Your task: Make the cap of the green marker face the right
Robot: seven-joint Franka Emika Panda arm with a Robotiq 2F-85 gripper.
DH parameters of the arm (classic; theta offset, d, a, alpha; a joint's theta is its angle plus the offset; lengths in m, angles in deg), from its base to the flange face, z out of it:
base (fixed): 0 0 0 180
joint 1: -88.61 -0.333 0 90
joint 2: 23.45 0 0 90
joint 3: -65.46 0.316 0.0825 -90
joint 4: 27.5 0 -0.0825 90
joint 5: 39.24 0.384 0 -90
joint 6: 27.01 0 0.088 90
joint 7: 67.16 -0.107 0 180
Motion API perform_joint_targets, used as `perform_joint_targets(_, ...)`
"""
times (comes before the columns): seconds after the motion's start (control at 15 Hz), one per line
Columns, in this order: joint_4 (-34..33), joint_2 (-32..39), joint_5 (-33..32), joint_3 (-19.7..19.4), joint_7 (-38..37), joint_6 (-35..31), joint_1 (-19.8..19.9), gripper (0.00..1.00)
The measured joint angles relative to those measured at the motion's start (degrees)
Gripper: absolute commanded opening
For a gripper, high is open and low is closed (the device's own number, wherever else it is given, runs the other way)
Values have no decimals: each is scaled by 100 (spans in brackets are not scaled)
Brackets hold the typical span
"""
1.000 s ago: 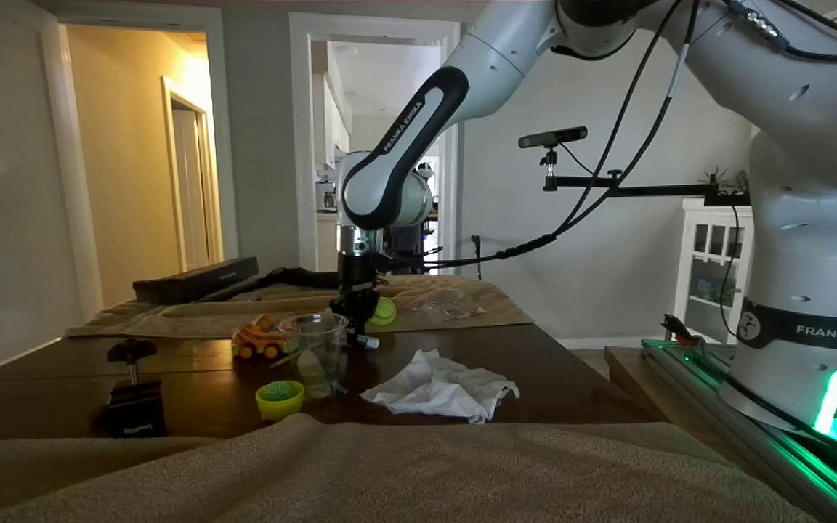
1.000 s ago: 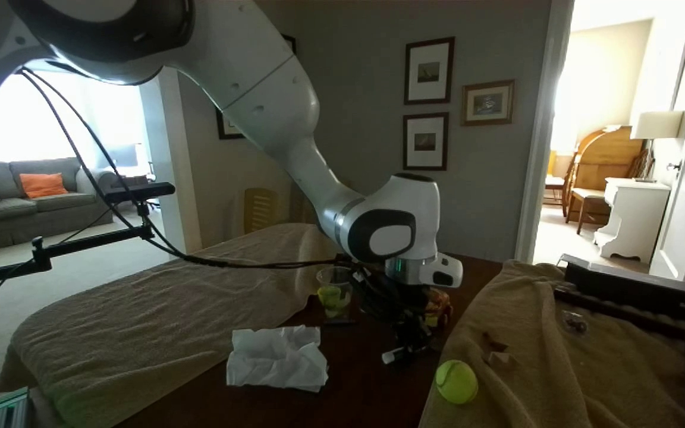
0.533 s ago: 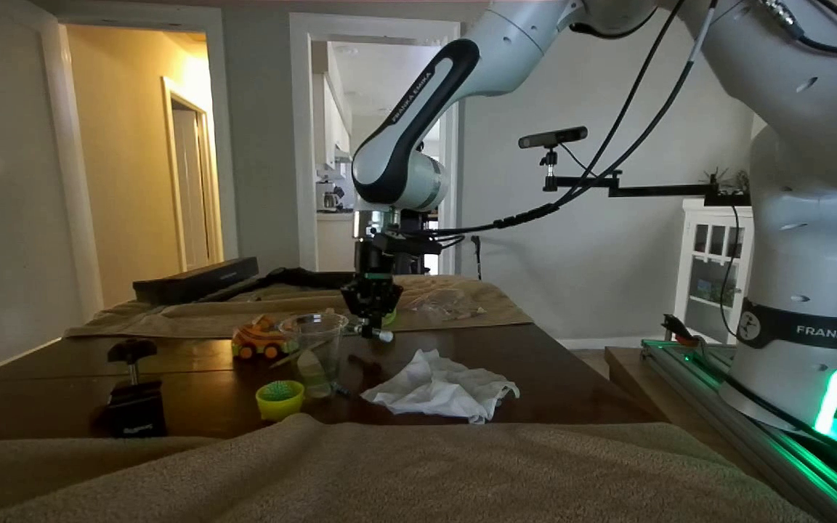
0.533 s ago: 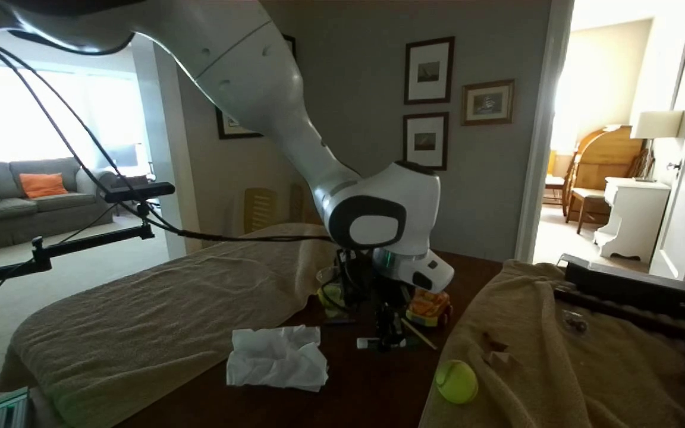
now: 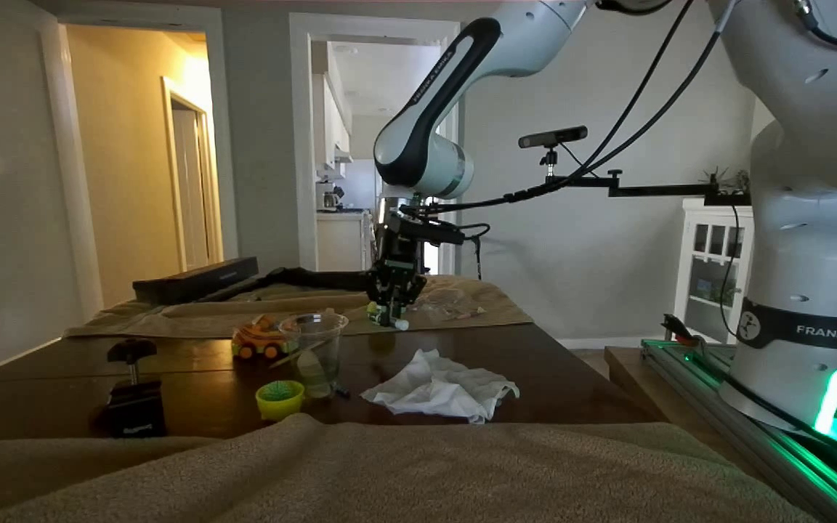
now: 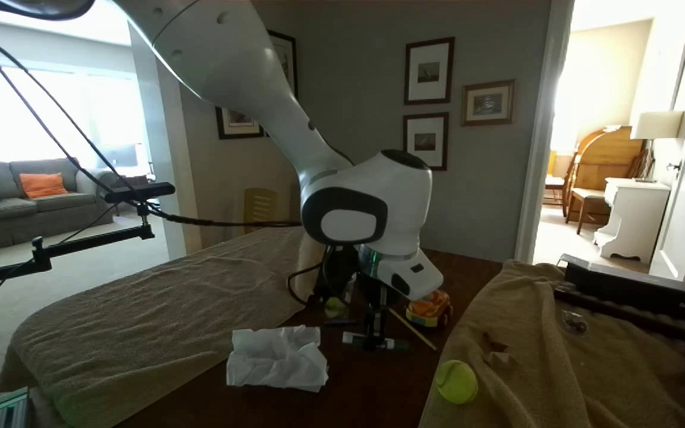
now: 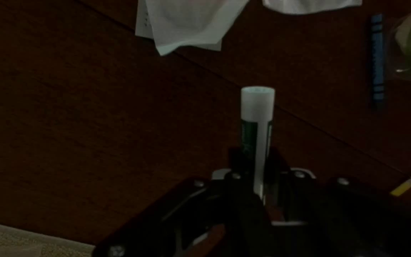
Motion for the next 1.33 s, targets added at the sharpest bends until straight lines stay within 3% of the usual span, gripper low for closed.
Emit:
perform_joint_targets(0.07, 22, -15, 4, 0, -3, 0, 0, 5)
perform_joint_targets(0.4, 10, 46, 204, 1, -216, -308, -7, 5)
perform_joint_targets(1.0, 8, 468, 1005, -13, -1879, -1705, -179, 5)
perform_joint_targets(1.07, 9, 549, 1039, -34, -2140, -1858, -246, 20)
perform_joint_targets(1.2, 10, 689, 1081, -59, -2606, -2104, -375, 20)
perform_joint_targets(1.27, 10, 728, 1090, -62, -2710, -2161, -414, 5)
perform_joint_targets(1.33, 10, 747, 1100, -71, -2755, -2181, -437, 5)
